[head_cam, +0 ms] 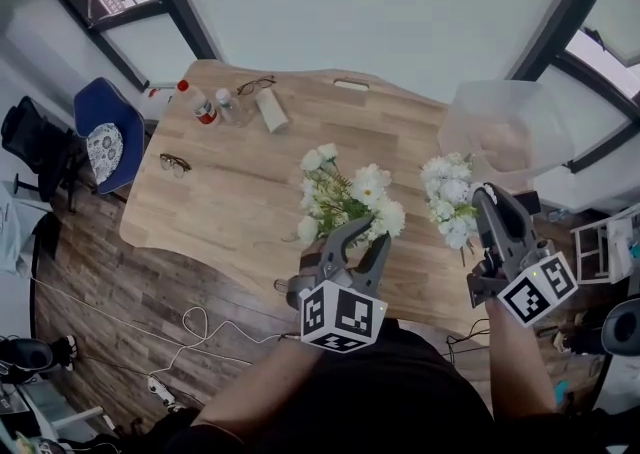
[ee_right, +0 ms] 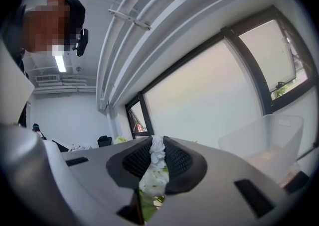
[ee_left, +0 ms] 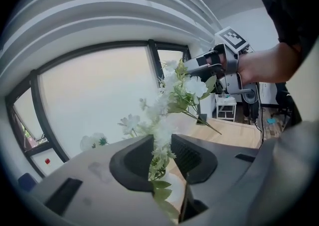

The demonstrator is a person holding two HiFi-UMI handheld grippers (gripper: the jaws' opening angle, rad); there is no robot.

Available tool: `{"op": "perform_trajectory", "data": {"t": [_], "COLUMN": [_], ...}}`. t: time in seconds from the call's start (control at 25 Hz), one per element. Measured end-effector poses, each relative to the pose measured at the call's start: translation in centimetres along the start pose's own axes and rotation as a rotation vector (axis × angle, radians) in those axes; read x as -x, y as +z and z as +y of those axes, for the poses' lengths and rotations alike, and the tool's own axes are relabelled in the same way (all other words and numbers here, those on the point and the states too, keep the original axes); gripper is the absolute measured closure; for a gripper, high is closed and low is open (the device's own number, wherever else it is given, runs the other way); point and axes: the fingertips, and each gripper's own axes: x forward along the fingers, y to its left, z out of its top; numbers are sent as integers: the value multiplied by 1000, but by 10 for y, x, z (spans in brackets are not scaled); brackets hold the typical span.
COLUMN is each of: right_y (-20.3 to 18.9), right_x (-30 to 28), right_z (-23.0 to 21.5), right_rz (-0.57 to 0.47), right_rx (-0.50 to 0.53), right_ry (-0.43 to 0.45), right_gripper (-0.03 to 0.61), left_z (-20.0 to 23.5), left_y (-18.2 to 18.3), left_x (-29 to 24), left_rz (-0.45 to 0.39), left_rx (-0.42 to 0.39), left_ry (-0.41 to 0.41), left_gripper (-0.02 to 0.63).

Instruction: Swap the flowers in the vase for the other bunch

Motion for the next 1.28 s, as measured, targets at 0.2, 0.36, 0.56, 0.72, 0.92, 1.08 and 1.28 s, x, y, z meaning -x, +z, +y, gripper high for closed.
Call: {"op": "perform_trajectory", "data": {"t": [0.2, 0.36, 0.56, 0.72, 0.92, 1.08, 1.28], "right_y": [-1, 1, 3, 3, 0, 2, 8], "right_x": [3, 6, 9, 8, 7, 7, 8], "right_z": [-4, -3, -5, -5, -2, 2, 3], "right_rz": [-11, -26, -41, -46, -49, -55, -71], "right_rx": [-15, -20, -31, -39, -50, -50, -48], "right_ry": [4, 10, 11, 19, 40, 54, 67], "right_gripper": [502, 502, 502, 502, 502, 502, 502], "left_z": [3, 8, 15, 21, 26, 33, 37], "left_y": [-3, 0, 2, 5, 9, 19, 38], "left_x": [0, 9, 21, 28, 35, 44, 54], "left_rz": [8, 8, 20, 11, 2, -25, -56], "left_rx": [1, -23, -74, -87, -110, -119, -153], "left_ry": [-14, -9, 14, 29, 50, 66, 88], "left_gripper": [566, 578, 581, 581, 583, 583, 583]}}
